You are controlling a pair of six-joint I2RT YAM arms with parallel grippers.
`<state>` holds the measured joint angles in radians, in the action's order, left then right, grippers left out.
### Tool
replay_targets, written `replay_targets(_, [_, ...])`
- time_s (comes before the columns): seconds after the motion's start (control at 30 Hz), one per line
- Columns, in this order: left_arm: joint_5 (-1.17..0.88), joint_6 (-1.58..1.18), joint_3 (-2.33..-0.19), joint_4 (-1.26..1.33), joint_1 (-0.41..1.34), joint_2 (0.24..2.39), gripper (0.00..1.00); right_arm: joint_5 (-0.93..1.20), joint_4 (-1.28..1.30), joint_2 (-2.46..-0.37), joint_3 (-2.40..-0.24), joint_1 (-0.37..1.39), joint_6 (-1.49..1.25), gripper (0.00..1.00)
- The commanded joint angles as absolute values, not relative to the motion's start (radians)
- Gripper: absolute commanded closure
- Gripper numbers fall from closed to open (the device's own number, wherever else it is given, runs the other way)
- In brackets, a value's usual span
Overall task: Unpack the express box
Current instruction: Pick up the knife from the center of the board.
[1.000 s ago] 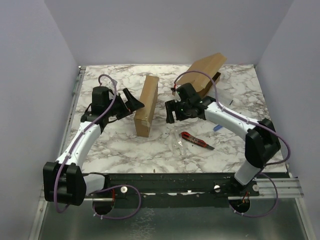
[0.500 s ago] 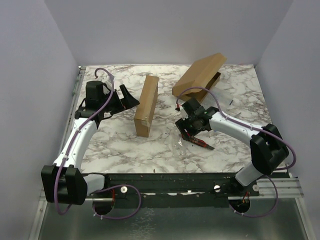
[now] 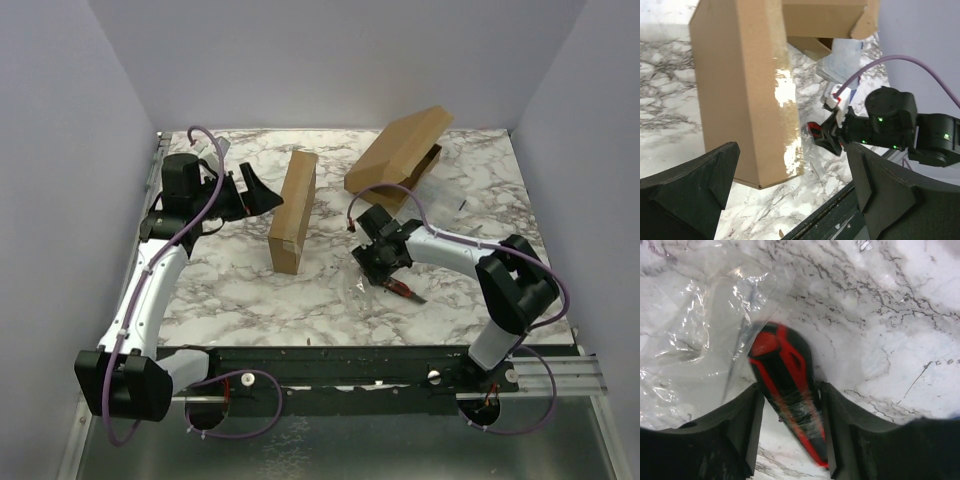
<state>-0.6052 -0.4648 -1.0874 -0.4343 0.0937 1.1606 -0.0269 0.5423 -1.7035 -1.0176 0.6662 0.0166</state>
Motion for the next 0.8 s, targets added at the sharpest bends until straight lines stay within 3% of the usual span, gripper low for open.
replay_targets(0.0, [-0.66, -0.442, -1.14, -0.441, 0.145, 1.136, 0.01, -0.151, 0.505, -1.705, -1.011, 0.667, -0.046, 0.65])
replay_targets(0.07, [-0.652, -0.438, -1.157, -0.426, 0.19, 1.127, 0.02, -0.234, 0.501, -1.666, -1.008, 0.667, -0.101, 0.86])
replay_targets(0.23, [-0.643, -0.532, -1.138, -0.252, 0.262, 1.068, 0.02, -0.48, 0.511, -1.451, -0.954, 0.668, -0.273, 0.99])
replay_targets(0.33, [-0.578, -0.62, -1.067, -0.06, 0.34, 1.015, 0.02, -0.599, 0.562, -1.311, -0.989, 0.667, -0.473, 1.0])
replay_targets(0.4, [-0.483, -0.658, -0.991, 0.064, 0.409, 0.979, 0.02, -0.681, 0.633, -1.236, -1.035, 0.668, -0.774, 1.0])
replay_targets(0.5, [-0.345, -0.685, -0.91, 0.224, 0.503, 0.947, 0.01, -0.559, 0.531, -1.149, -1.032, 0.667, -1.107, 1.0])
replay_targets(0.6, [-0.268, -0.656, -0.903, 0.263, 0.585, 0.981, 0.01, -0.396, 0.416, -1.149, -1.064, 0.666, -1.229, 1.0])
replay_targets(0.77, [-0.246, -0.551, -0.945, 0.232, 0.677, 1.069, 0.01, -0.356, 0.532, -1.281, -1.25, 0.684, -1.296, 1.0])
